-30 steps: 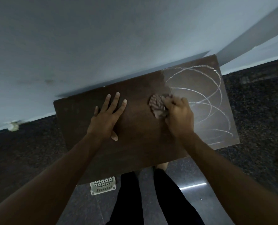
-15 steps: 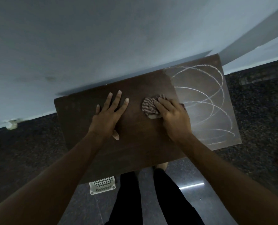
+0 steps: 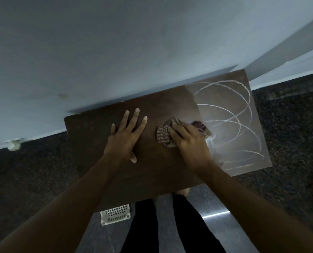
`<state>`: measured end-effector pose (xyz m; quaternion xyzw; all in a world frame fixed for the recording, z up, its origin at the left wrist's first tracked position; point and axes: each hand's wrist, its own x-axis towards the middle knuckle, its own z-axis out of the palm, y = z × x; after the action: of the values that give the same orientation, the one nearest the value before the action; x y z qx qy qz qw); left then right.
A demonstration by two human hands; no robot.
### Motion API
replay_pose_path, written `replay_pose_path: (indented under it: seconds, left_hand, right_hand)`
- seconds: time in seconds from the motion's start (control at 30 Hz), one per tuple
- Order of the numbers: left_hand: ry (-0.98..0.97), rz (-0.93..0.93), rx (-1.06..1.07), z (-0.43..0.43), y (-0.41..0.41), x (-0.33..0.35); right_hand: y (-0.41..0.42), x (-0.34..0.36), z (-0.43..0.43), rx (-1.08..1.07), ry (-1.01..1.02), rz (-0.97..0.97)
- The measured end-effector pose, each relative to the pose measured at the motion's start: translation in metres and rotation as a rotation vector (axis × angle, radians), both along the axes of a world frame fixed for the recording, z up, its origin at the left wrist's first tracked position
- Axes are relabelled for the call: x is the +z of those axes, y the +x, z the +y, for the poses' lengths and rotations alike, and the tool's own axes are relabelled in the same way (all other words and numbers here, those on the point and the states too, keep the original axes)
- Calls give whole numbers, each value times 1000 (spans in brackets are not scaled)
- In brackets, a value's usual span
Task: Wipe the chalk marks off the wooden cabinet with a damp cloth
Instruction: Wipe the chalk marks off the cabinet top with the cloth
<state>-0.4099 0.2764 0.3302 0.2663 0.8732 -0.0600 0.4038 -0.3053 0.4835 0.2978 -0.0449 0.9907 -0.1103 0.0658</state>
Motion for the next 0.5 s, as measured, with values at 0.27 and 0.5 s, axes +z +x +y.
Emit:
replay_pose_path:
  seconds: [0.27, 0.5]
  left_hand:
    - [-6, 1, -13, 0, 0, -2]
    - [-44, -8, -33, 5, 2, 0]
  right_hand:
    - [-23, 11, 51, -227, 65, -56]
    - [-103, 8, -8, -436, -21, -8]
